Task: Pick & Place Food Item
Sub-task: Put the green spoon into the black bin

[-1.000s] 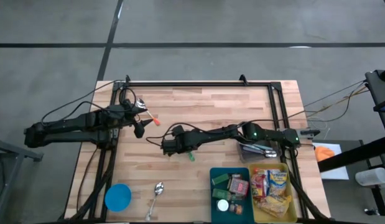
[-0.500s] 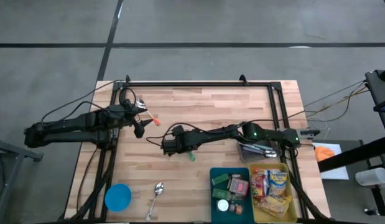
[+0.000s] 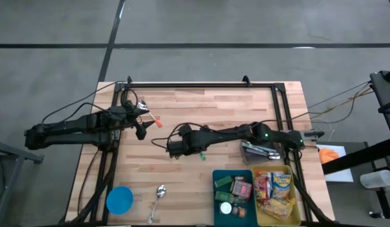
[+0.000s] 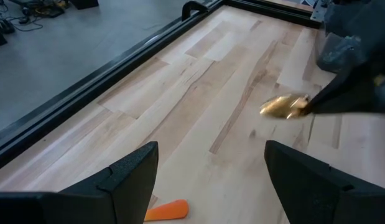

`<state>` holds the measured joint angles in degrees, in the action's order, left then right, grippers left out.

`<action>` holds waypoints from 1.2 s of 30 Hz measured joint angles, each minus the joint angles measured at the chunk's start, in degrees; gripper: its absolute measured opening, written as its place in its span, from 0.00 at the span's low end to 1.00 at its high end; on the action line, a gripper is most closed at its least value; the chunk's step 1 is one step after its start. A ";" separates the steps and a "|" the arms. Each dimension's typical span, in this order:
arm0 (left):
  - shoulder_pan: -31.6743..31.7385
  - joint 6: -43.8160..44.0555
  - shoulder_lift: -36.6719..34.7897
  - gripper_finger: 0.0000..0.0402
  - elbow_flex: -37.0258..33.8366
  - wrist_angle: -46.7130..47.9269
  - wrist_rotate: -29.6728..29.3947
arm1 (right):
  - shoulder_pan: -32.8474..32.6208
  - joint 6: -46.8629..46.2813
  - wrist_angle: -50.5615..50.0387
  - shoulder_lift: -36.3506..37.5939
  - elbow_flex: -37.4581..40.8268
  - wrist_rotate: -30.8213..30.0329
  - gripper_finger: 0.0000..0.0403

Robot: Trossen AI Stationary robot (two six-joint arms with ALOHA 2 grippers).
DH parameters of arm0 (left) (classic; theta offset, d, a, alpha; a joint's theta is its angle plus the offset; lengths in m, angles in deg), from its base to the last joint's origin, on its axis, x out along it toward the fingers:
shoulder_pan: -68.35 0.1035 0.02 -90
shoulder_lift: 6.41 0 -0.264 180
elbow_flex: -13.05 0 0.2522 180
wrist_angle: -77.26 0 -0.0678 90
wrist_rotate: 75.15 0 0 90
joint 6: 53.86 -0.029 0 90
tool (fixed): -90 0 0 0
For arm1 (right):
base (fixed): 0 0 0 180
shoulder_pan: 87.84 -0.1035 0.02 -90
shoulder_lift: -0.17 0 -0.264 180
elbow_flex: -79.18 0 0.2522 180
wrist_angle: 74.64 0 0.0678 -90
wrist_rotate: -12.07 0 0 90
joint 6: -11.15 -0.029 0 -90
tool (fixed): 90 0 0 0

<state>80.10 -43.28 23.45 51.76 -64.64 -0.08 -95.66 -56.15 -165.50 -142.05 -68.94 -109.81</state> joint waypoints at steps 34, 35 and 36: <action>-0.01 -0.01 0.00 0.74 0.00 0.00 -0.01 | -15.61 20.14 -12.07 43.86 41.10 5.35 0.05; 0.00 -0.01 0.00 0.74 0.00 0.00 0.01 | -15.72 19.55 -12.00 45.36 43.35 6.44 0.05; -0.01 -0.01 0.00 0.74 -0.01 -0.02 -0.01 | -15.88 19.26 -11.78 47.08 45.66 6.99 0.05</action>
<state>80.09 -43.29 23.45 51.75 -64.66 -0.09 -111.53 -36.88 -177.28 -94.97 -23.28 -102.82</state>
